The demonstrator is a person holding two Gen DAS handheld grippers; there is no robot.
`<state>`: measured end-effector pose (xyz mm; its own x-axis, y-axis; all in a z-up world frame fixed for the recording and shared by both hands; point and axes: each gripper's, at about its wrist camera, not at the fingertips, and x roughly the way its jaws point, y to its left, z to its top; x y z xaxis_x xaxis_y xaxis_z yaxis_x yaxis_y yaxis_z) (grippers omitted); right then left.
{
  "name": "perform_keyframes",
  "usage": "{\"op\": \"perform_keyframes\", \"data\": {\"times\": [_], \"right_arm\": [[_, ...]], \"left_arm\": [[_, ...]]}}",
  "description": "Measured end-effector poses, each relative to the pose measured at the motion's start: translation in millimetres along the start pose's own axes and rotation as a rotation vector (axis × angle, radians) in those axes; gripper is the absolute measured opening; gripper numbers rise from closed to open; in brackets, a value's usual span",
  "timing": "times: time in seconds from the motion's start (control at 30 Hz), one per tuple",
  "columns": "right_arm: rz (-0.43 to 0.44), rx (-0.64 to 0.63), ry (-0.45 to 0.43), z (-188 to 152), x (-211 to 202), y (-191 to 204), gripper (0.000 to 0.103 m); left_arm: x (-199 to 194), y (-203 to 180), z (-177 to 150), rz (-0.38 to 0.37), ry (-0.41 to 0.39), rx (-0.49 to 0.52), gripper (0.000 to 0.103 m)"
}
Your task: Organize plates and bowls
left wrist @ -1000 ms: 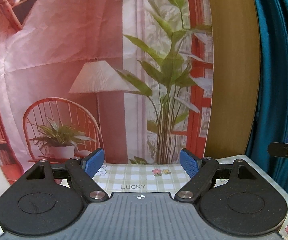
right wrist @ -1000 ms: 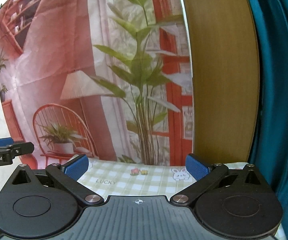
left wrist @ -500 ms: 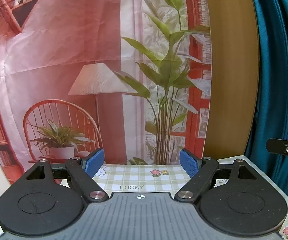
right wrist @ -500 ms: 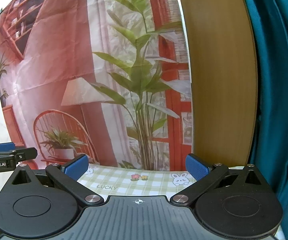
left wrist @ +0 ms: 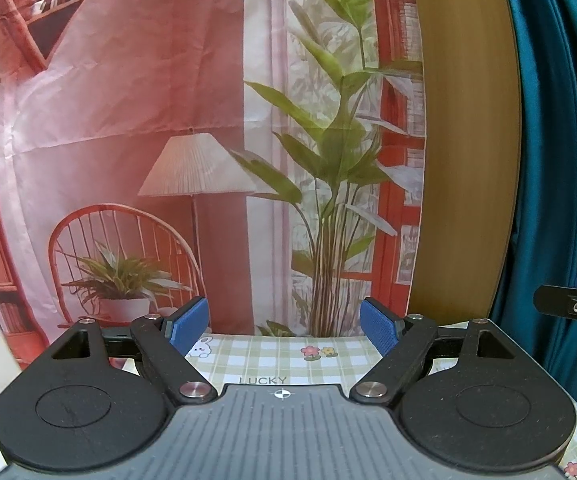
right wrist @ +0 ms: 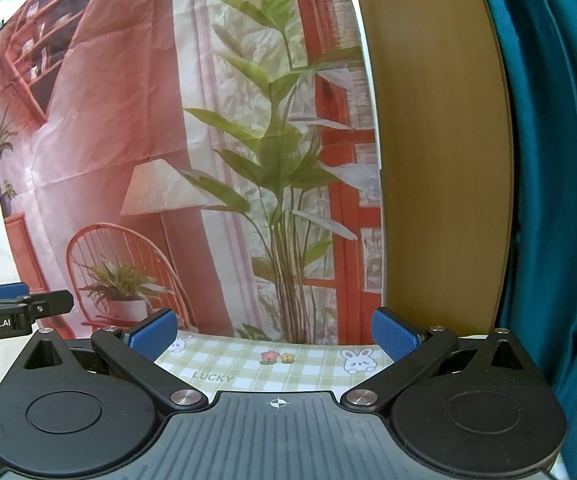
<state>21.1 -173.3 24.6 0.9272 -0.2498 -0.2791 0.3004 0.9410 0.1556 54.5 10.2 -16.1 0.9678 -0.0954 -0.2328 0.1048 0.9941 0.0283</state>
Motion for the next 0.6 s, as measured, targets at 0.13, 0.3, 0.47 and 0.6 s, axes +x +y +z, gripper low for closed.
{"op": "perform_keyframes", "data": {"times": [0.13, 0.3, 0.47, 0.6], "right_arm": [[-0.001, -0.001, -0.003, 0.8, -2.4, 0.4, 0.103], [-0.002, -0.002, -0.006, 1.5, -3.7, 0.6, 0.103], [-0.002, -0.002, -0.005, 1.8, -4.0, 0.0, 0.103], [-0.004, -0.002, -0.003, 2.4, -4.0, -0.6, 0.103]], "left_arm": [[-0.6, -0.6, -0.1, -0.004, -0.002, 0.003, 0.085], [-0.1, 0.4, 0.1, -0.007, -0.001, 0.002, 0.085], [0.1, 2.1, 0.7, -0.012, -0.003, 0.001, 0.085], [-0.2, 1.9, 0.7, -0.013, -0.003, 0.003, 0.085]]}}
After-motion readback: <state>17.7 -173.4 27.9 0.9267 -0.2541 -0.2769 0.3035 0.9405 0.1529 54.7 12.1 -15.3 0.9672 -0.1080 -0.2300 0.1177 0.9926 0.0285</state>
